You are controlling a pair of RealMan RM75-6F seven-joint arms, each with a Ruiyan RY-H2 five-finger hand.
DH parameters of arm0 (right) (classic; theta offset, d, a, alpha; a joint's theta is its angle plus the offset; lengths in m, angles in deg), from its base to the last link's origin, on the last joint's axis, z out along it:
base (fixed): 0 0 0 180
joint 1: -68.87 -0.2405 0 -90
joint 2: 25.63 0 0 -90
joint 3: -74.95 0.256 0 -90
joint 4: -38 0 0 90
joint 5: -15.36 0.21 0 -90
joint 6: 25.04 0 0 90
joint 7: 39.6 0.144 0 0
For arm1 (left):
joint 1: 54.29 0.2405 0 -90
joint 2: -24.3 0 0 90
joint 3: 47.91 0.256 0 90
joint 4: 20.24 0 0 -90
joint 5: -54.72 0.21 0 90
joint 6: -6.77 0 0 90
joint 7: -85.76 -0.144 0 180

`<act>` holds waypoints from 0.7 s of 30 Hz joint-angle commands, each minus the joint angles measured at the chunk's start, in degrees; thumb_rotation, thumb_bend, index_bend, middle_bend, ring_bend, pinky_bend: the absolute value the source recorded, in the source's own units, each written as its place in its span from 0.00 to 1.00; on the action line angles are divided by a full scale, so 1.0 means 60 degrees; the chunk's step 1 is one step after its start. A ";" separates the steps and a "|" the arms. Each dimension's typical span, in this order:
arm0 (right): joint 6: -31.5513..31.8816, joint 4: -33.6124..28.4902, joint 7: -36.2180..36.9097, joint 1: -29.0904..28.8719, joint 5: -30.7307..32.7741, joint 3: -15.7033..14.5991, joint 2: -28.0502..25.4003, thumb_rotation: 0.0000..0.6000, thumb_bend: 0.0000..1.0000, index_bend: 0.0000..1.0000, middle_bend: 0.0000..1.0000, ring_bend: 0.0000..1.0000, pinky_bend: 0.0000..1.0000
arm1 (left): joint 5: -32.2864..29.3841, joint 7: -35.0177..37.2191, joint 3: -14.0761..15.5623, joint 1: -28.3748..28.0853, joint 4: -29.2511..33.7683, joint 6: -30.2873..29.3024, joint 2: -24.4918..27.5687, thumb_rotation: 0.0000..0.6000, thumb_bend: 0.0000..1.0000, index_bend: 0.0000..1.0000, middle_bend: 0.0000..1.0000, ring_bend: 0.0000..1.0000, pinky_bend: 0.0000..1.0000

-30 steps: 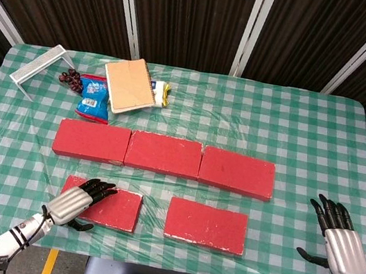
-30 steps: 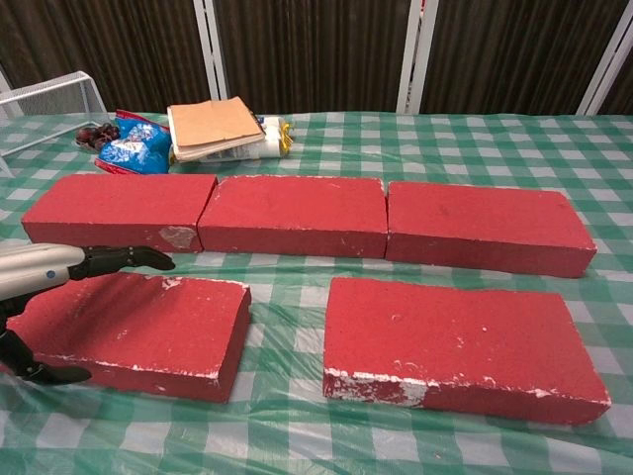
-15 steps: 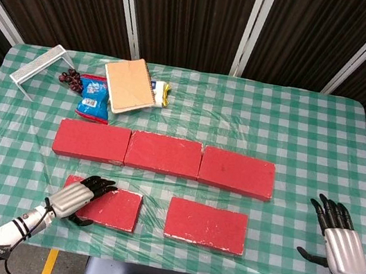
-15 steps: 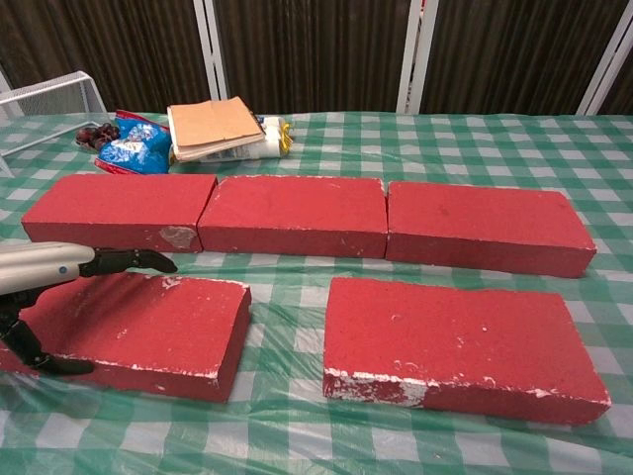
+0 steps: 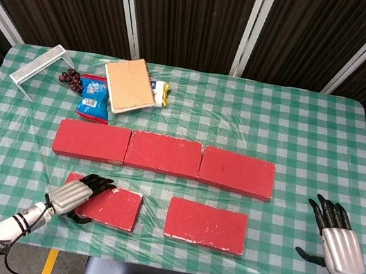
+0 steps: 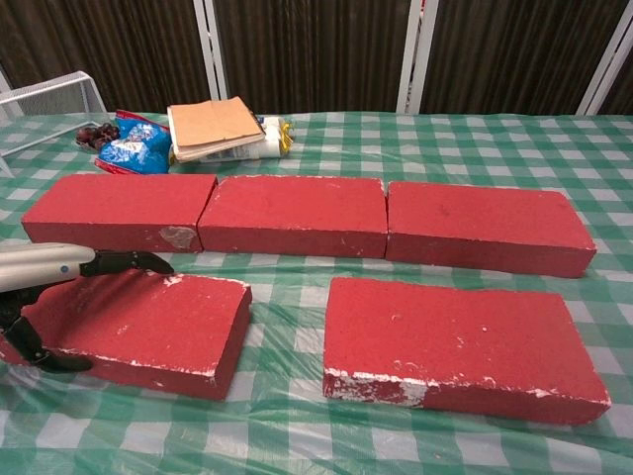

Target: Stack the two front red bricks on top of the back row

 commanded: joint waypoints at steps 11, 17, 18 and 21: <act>-0.0169 -0.0045 -0.0102 -0.0058 0.0106 -0.0003 0.0015 1.00 0.09 0.00 0.00 0.00 0.00 | 0.0052 0.0366 0.0102 -0.0153 -0.0293 -0.0078 -0.0067 1.00 0.29 0.14 0.40 0.30 0.59; -0.0247 -0.0065 -0.0122 -0.0084 0.0132 -0.0020 0.0001 1.00 0.09 0.00 0.00 0.00 0.00 | 0.0205 0.0427 0.0071 -0.0015 -0.0288 -0.0695 -0.0040 1.00 0.30 0.17 0.44 0.33 0.64; -0.0239 -0.0069 -0.0116 -0.0082 0.0130 -0.0019 -0.0006 1.00 0.09 0.00 0.00 0.00 0.00 | 0.0201 0.0432 0.0061 0.0005 -0.0245 -0.0777 -0.0004 1.00 0.30 0.17 0.44 0.34 0.64; -0.0227 -0.0071 -0.0102 -0.0077 0.0132 -0.0019 -0.0018 1.00 0.09 0.00 0.00 0.00 0.00 | 0.0165 0.0379 -0.0005 0.0043 -0.0109 -0.0969 0.0103 1.00 0.30 0.16 0.45 0.34 0.64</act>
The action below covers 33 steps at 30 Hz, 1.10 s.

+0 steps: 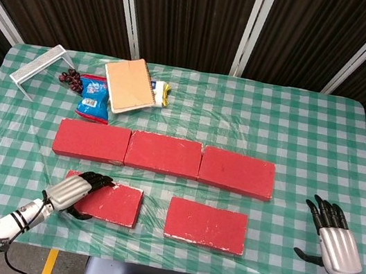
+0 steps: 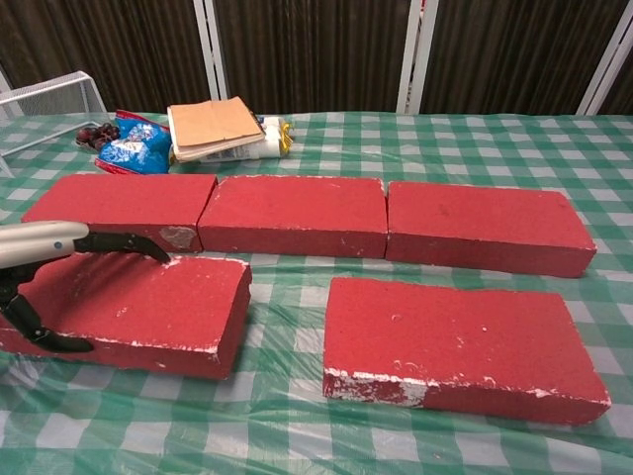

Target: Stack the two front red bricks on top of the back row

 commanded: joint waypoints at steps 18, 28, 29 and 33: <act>-0.0268 0.0008 -0.0277 -0.0144 0.0139 0.0025 0.0121 1.00 0.09 0.00 0.00 0.00 0.00 | -0.1997 -0.1658 -0.2093 -0.1190 -0.0067 0.0754 -0.0194 1.00 0.29 0.11 0.51 0.39 0.70; -0.0478 0.0056 -0.0444 -0.0238 0.0513 0.0155 0.0203 1.00 0.09 0.00 0.00 0.00 0.00 | -0.2855 -0.1566 -0.2666 -0.2088 -0.1012 0.1924 -0.0672 1.00 0.29 0.11 0.51 0.40 0.70; -0.0478 0.0055 -0.0445 -0.0238 0.0517 0.0157 0.0204 1.00 0.09 0.00 0.00 0.00 0.00 | -0.2868 -0.1552 -0.2673 -0.2107 -0.1040 0.1951 -0.0681 1.00 0.29 0.11 0.51 0.40 0.70; -0.0518 0.0081 -0.0465 -0.0255 0.0656 0.0210 0.0219 1.00 0.09 0.00 0.00 0.00 0.00 | -0.3188 -0.1296 -0.2825 -0.2385 -0.1542 0.2445 -0.0804 1.00 0.30 0.11 0.51 0.40 0.70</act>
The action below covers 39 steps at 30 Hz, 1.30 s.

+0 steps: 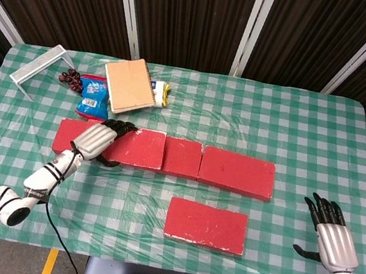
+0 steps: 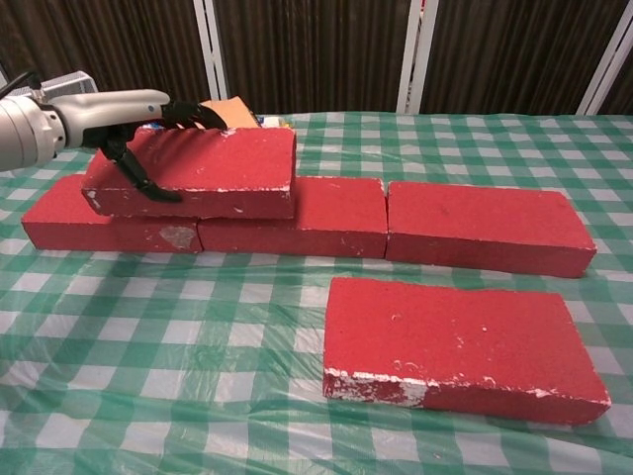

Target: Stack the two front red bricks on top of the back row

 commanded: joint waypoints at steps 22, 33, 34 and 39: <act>0.0009 0.0054 0.0017 0.0003 0.0379 0.0146 -0.0029 1.00 0.09 0.00 0.00 0.00 0.00 | 0.0215 0.0950 0.0180 -0.0795 -0.1394 0.0761 -0.0595 1.00 0.29 0.12 0.49 0.39 0.69; 0.0017 0.0072 0.0030 -0.0009 0.0376 0.0148 0.0002 1.00 0.09 0.00 0.00 0.00 0.00 | 0.0010 0.0998 0.0250 -0.0802 -0.1427 0.0868 -0.0538 1.00 0.30 0.12 0.46 0.35 0.61; 0.0042 0.0078 0.0045 -0.0004 0.0362 0.0152 0.0006 1.00 0.09 0.00 0.00 0.00 0.00 | 0.0013 0.0998 0.0253 -0.0792 -0.1419 0.0838 -0.0530 1.00 0.30 0.12 0.46 0.34 0.60; 0.0086 0.0109 0.0070 0.0008 0.0339 0.0153 0.0032 1.00 0.09 0.00 0.00 0.00 0.00 | -0.0039 0.1074 0.0284 -0.0785 -0.1247 0.0904 -0.0422 1.00 0.30 0.12 0.43 0.29 0.53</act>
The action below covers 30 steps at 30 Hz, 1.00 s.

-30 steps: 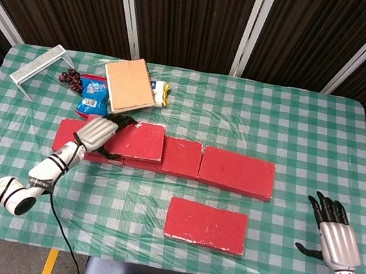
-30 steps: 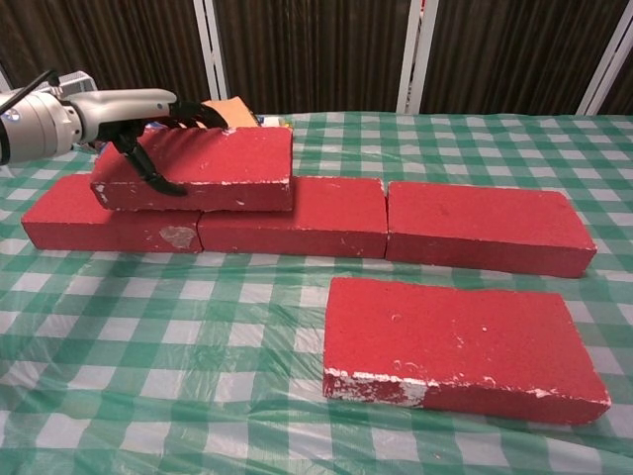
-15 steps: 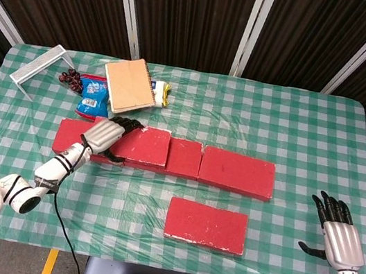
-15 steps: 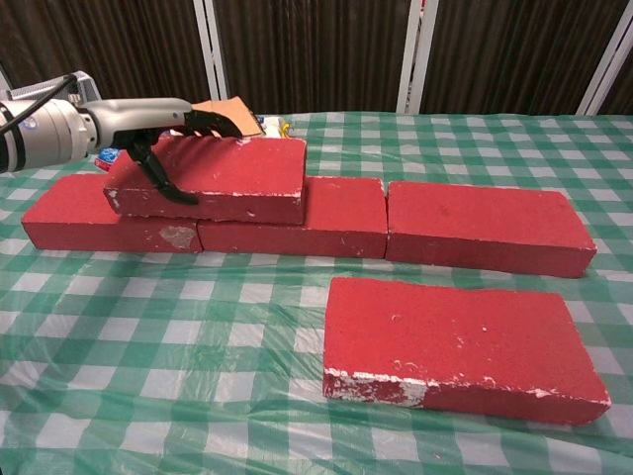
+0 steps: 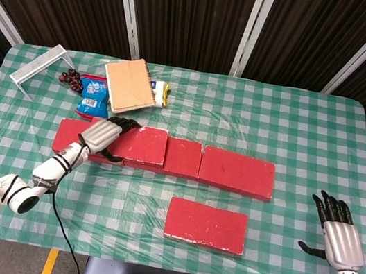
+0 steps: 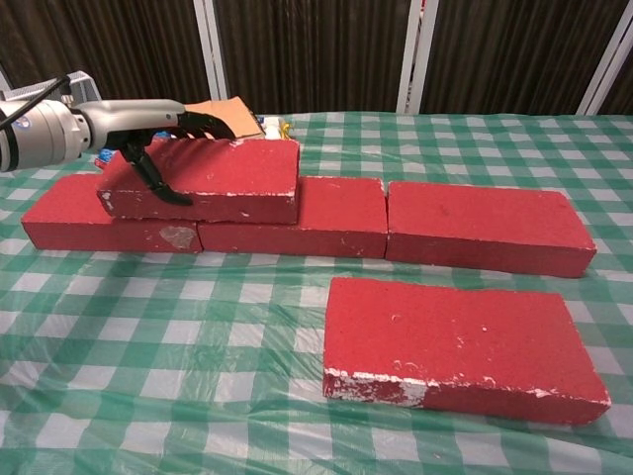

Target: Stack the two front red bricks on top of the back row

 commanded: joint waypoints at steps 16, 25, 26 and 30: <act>-0.0035 -0.0034 -0.0049 -0.0003 0.0038 -0.0017 -0.0012 1.00 0.09 0.00 0.00 0.00 0.00 | -0.0235 -0.0076 0.0064 -0.0081 0.0062 0.0294 0.0072 1.00 0.30 0.08 0.19 0.07 0.25; 0.0030 -0.0068 -0.0140 0.0025 0.0065 -0.0005 0.0008 1.00 0.09 0.00 0.00 0.00 0.00 | -0.0218 0.0044 0.0081 -0.0039 -0.0022 0.0228 0.0069 1.00 0.30 0.00 0.00 0.00 0.11; 0.0027 -0.0068 -0.0148 0.0024 0.0060 -0.0009 0.0012 1.00 0.09 0.00 0.00 0.00 0.00 | -0.0205 0.0058 0.0081 -0.0038 -0.0025 0.0215 0.0072 1.00 0.30 0.00 0.00 0.00 0.11; 0.0037 -0.0072 -0.0156 0.0024 0.0051 -0.0008 0.0021 1.00 0.09 0.00 0.00 0.00 0.00 | -0.0151 0.0199 0.0096 -0.0057 0.0041 0.0271 0.0121 1.00 0.31 0.00 0.00 0.00 0.09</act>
